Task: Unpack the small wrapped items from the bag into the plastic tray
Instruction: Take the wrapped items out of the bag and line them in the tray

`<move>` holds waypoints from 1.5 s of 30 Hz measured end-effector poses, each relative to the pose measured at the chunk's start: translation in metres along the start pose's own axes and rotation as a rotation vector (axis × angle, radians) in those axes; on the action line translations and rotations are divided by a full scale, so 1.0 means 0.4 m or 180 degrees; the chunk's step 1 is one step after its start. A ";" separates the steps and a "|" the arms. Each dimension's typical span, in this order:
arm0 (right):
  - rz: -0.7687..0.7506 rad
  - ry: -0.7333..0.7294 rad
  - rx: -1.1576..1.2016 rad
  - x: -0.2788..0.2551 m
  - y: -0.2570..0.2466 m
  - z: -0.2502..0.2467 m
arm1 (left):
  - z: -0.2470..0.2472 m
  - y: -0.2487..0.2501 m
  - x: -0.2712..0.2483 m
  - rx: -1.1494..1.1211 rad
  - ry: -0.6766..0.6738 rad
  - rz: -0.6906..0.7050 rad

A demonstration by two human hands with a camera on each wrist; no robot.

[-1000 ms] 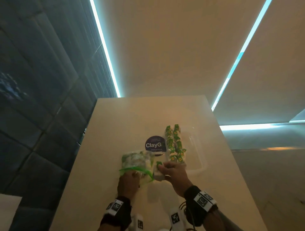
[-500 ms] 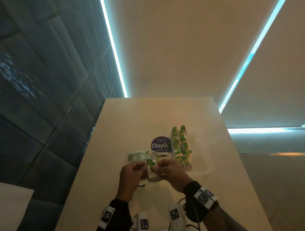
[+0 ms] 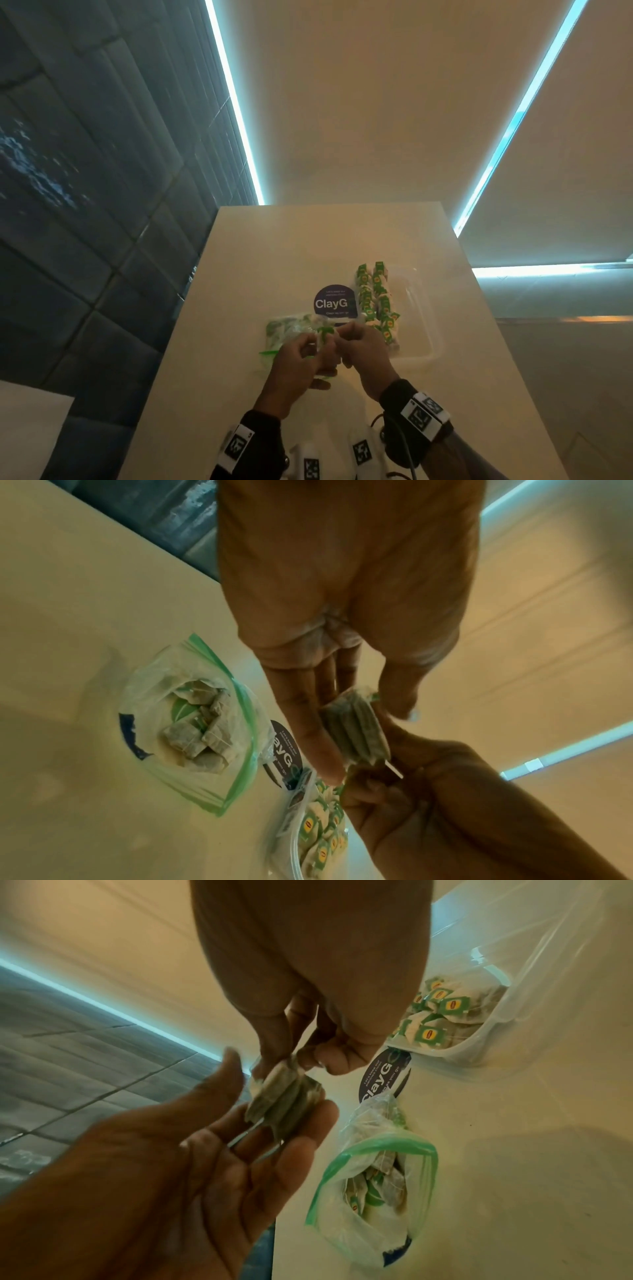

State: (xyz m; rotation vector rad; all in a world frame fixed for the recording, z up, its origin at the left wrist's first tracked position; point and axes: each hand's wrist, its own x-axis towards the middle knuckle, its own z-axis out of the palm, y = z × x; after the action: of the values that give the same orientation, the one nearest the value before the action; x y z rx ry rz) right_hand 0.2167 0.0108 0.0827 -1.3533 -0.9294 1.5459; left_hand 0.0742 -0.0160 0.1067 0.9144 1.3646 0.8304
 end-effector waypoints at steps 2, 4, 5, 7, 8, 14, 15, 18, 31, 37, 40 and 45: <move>-0.0065 0.0042 -0.0011 -0.004 -0.001 0.007 | 0.006 -0.002 0.003 0.0145 -0.0011 0.0066; -0.0096 0.0022 0.0119 -0.007 -0.003 0.010 | 0.008 -0.004 0.010 0.0227 0.0062 0.0136; -0.0097 -0.0016 0.0218 -0.008 -0.006 0.009 | 0.008 -0.004 0.014 0.0243 0.0090 0.0159; -0.0077 -0.0213 0.0356 -0.009 -0.012 0.001 | 0.008 -0.001 0.017 0.0282 0.0153 0.0194; -0.0072 -0.0349 0.0365 -0.010 -0.015 -0.002 | 0.007 0.001 0.020 0.0300 0.0176 0.0222; -0.0090 -0.0482 0.0479 -0.009 -0.013 -0.010 | 0.001 0.006 0.047 0.0655 0.0084 0.0279; -0.0093 -0.0465 0.0448 -0.006 -0.012 -0.012 | 0.000 0.007 0.052 0.0703 0.0059 0.0274; -0.0084 -0.0325 0.0303 0.009 -0.016 -0.024 | 0.007 0.011 0.063 0.0736 -0.0005 0.0279; -0.0177 0.1384 -0.0604 0.213 -0.137 -0.294 | -0.024 -0.061 0.107 0.0752 0.0139 -0.0125; 0.0269 0.1651 -0.1404 0.374 -0.151 -0.379 | -0.066 -0.109 0.112 0.0906 0.0261 -0.0431; 0.0439 0.1552 -0.1635 0.429 -0.141 -0.383 | -0.072 -0.119 0.115 0.0887 0.0323 -0.0483; 0.0582 0.1404 -0.1931 0.495 -0.118 -0.372 | -0.092 -0.137 0.115 0.1091 0.0387 -0.0693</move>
State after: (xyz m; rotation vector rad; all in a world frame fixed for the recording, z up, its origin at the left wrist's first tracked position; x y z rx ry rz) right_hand 0.3612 0.2121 0.0366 -2.1528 -1.0489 1.0425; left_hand 0.0378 0.0040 0.0377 0.9653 1.7135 0.4995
